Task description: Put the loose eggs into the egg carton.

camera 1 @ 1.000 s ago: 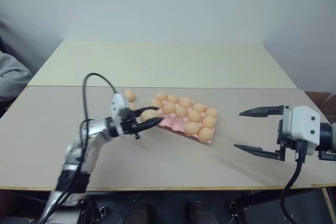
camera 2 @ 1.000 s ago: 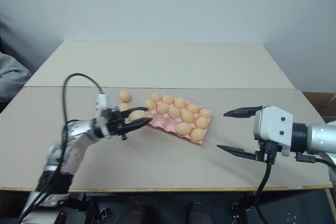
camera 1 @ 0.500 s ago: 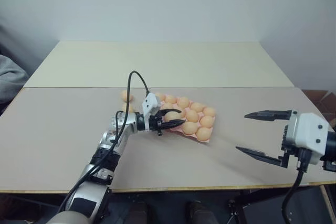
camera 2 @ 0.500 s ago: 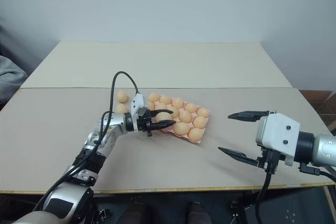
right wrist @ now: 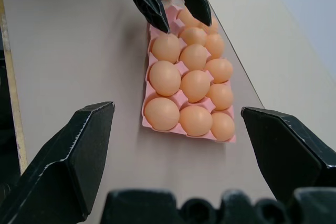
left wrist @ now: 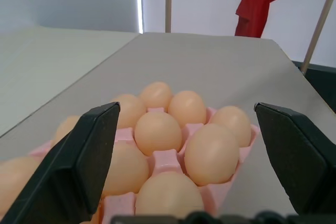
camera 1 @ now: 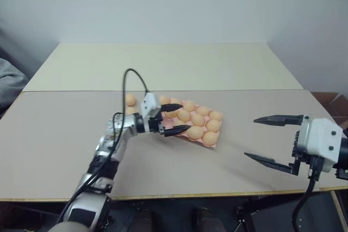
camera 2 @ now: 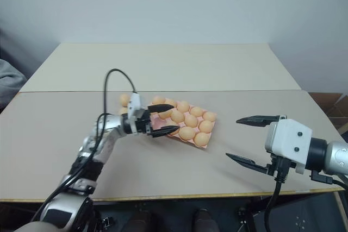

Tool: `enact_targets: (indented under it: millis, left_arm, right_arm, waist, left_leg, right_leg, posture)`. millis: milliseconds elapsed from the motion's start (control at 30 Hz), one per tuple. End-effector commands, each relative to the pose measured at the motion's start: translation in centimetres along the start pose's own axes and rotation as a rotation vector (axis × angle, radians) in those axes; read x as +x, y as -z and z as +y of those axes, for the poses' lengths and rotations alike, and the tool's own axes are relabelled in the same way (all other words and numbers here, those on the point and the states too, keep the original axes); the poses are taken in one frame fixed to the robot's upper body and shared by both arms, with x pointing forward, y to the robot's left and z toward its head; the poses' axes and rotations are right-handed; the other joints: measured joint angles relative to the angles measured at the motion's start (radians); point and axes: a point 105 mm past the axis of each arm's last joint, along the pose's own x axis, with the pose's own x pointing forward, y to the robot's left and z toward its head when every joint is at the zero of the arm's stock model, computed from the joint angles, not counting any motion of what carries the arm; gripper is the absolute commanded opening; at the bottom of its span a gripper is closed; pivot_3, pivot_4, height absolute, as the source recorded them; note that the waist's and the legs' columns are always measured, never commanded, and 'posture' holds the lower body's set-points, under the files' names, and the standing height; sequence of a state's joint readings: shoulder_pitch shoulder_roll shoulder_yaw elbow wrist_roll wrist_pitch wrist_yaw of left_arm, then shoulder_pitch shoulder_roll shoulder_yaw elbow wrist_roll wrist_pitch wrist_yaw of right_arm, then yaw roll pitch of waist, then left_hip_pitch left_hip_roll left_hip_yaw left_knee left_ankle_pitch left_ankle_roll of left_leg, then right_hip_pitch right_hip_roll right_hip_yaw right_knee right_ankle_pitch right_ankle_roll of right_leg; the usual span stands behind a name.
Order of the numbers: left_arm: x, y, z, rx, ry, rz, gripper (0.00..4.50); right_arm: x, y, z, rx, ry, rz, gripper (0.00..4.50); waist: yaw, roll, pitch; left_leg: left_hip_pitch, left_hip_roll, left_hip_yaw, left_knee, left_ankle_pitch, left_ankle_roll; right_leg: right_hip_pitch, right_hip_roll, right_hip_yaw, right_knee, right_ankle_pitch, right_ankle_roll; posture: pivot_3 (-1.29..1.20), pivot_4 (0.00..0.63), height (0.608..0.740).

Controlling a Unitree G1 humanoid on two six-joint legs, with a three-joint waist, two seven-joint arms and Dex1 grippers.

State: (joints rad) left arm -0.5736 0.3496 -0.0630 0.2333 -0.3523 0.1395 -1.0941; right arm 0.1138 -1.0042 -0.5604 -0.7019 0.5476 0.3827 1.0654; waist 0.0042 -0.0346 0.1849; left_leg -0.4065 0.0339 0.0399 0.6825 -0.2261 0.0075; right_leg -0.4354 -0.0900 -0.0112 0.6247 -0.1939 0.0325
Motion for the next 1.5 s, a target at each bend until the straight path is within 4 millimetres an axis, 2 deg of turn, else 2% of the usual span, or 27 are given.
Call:
enact_targets:
  millis: [33,200,300,467,600,833,1167,1500]
  left_arm:
    - [-2.0,-1.6,0.7,0.032,-0.132,-0.007,4.46]
    - [-6.0,-1.7,1.7,-0.02,-0.376,0.034,4.46]
    - [-8.1,-1.2,2.0,-0.008,-0.509,0.085,4.46]
    - [-11.6,-0.8,3.7,-0.031,-0.803,0.2,4.46]
    - [-12.9,-0.3,3.9,-0.038,-0.87,0.25,4.46]
    - [-11.9,0.2,4.5,-0.049,-0.874,0.248,4.46]
    - [-9.7,2.1,7.7,-0.044,-0.957,0.266,4.46]
    - [-7.8,4.5,8.6,-0.105,-0.933,0.304,4.46]
  right_arm:
    - [0.3,-0.7,-0.3,-0.028,-0.012,-0.035,4.5]
    - [1.6,-0.8,-0.7,-0.031,-0.053,-0.09,4.5]
    - [2.4,-0.7,-1.0,-0.039,-0.072,-0.115,4.5]
    - [3.4,-1.0,-1.6,-0.044,-0.105,-0.157,4.5]
    - [3.6,-0.9,-1.9,-0.054,-0.12,-0.159,4.5]
    - [3.6,-0.9,-2.3,-0.067,-0.123,-0.155,4.5]
    - [2.8,-0.9,-2.5,-0.069,-0.081,-0.122,4.5]
    - [2.1,-0.9,-2.4,-0.07,-0.051,-0.093,4.5]
  waist:
    - [0.002,0.0,0.0]
    - [0.002,0.0,0.0]
    - [0.003,0.0,0.0]
    - [0.009,0.0,0.0]
    - [0.009,0.0,0.0]
    - [0.009,0.0,0.0]
    - [0.009,-0.001,0.0]
    - [0.009,-0.001,0.0]
  left_leg:
    - [0.0,0.0,0.0,0.0,0.0,0.0]
    - [0.001,0.0,0.0,0.0,0.0,0.0]
    - [0.001,0.0,0.0,0.0,0.0,0.0]
    - [0.0,0.0,0.0,0.0,0.0,0.0]
    - [0.0,0.0,0.0,0.0,0.0,0.0]
    - [0.0,0.0,0.0,0.0,0.0,0.0]
    - [0.0,-0.001,0.001,0.0,0.0,0.0]
    - [0.0,-0.001,0.001,0.0,0.0,0.0]
  right_leg:
    - [0.0,0.0,0.0,0.001,0.0,0.0]
    - [0.001,0.0,0.0,0.001,0.0,0.0]
    - [0.0,0.0,0.0,0.0,0.0,0.0]
    - [0.0,0.0,-0.001,0.0,0.0,0.0]
    - [0.0,-0.001,0.0,0.0,0.0,0.0]
    - [0.0,-0.001,-0.001,0.0,0.0,-0.001]
    - [0.0,-0.001,0.0,0.0,0.001,-0.001]
    - [0.0,-0.001,-0.001,0.0,0.001,-0.001]
  posture:
    - [0.0,0.15,0.74]
    - [0.0,0.15,0.74]
    - [0.0,0.15,0.74]
    - [0.0,0.15,0.74]
    - [0.0,0.15,0.74]
    - [0.0,0.15,0.74]
    - [0.0,0.15,0.74]
    - [0.0,0.15,0.74]
